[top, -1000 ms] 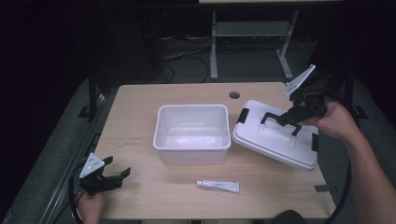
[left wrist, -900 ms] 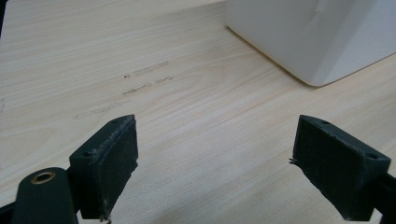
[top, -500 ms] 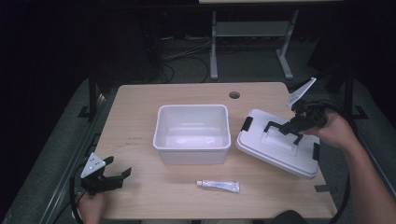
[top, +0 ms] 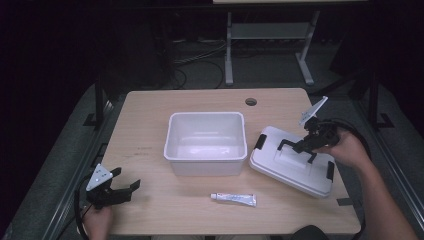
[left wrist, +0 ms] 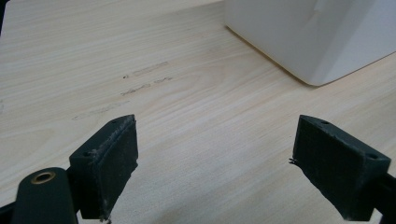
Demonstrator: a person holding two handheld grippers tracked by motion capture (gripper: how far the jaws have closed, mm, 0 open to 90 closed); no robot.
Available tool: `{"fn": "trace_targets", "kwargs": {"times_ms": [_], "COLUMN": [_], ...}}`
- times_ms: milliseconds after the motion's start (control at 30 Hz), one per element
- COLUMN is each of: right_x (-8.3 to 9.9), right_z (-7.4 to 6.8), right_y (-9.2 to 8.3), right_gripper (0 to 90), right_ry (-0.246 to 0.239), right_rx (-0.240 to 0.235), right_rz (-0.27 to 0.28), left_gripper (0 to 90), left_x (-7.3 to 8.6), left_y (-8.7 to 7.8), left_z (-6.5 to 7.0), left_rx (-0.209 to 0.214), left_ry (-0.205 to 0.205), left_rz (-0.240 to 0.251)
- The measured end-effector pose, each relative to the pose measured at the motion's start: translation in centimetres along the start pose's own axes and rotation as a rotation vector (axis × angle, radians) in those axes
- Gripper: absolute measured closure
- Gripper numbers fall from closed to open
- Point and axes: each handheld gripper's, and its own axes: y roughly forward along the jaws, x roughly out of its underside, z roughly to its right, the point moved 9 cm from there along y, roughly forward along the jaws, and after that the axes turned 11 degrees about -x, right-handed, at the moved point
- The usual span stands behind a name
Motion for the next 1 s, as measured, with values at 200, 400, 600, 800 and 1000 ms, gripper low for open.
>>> {"fn": "trace_targets", "kwargs": {"times_ms": [200, 400, 600, 800, 1000], "right_x": [-0.1, 0.0, 0.1, 0.3, 0.3], "right_z": [0.3, 0.6, 0.9, 1.0, 1.0], "right_y": [1.6, 3.2, 4.4, 4.6, 4.5], "right_gripper": [84.0, 83.9, 83.8, 83.7, 76.0], "right_ry": [-0.006, -0.004, 0.003, 0.009, 0.012], "right_rx": [-0.006, -0.01, -0.012, -0.015, 0.004], "right_rz": [-0.005, -0.021, -0.039, -0.016, 0.001], "left_gripper": [13.4, 13.4, 13.4, 13.4, 13.4], "left_x": [0.0, 0.1, 0.1, 0.1, 0.0], "left_y": [0.0, -0.1, -0.1, -0.1, 0.0], "left_z": [0.0, -0.1, -0.1, -0.1, 0.0], "left_rx": [-0.001, -0.003, -0.004, -0.003, -0.001], "left_ry": [-0.001, 0.002, 0.001, 0.002, 0.0], "left_rz": [0.0, -0.001, 0.0, 0.0, -0.002]}}
